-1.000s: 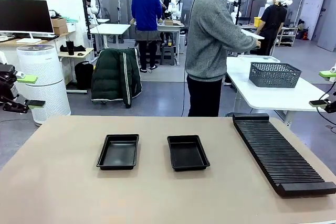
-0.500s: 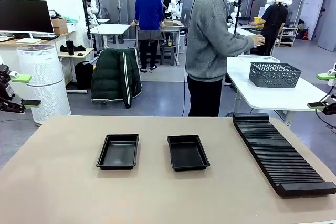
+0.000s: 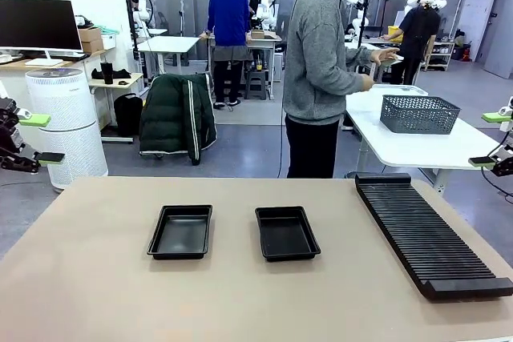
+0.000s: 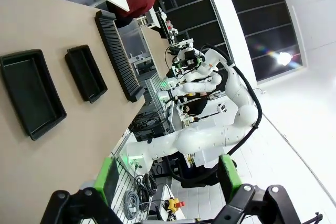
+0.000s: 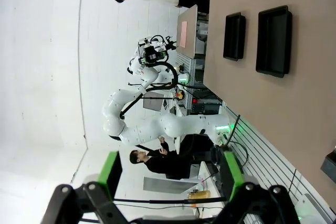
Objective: Inspect and transfer BCBs to ESD trays.
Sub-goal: Pick up the Blank PCB from the PCB Rack and place it in the left ESD tray.
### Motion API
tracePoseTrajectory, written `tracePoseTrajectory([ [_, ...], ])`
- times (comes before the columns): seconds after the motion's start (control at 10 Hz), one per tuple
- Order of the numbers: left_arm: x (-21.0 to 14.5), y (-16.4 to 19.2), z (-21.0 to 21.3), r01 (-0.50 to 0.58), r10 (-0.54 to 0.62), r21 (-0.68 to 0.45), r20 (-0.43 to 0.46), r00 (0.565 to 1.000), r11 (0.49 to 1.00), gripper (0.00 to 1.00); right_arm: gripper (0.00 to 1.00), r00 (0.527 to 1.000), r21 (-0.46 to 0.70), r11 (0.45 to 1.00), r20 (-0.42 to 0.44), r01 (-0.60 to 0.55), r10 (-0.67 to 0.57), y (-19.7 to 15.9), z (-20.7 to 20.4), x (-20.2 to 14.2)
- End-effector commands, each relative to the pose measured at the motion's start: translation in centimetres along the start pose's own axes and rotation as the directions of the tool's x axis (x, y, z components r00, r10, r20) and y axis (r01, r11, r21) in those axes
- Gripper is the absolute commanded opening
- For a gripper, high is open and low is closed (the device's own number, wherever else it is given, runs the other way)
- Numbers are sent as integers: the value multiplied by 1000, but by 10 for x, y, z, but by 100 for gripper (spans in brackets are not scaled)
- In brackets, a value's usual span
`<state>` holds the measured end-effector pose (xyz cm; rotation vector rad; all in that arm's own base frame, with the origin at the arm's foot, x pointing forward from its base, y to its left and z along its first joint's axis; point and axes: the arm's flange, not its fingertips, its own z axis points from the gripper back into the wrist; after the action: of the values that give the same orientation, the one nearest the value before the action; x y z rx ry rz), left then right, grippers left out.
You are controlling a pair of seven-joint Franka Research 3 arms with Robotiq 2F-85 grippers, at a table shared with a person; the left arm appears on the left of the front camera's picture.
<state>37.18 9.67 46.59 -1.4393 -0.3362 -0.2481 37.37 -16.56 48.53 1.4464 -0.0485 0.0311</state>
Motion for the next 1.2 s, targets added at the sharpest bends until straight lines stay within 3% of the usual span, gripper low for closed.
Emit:
tracePoseTrajectory([
  [0.0,-3,0,2,-3,3,-5,8,1000,1000,100,100,1000,1,1000,-1,-5,5,2,0,-1],
  [1.1,-3,0,2,-3,3,-5,8,1000,1000,100,100,1000,1,1000,-1,-5,5,2,0,-1],
])
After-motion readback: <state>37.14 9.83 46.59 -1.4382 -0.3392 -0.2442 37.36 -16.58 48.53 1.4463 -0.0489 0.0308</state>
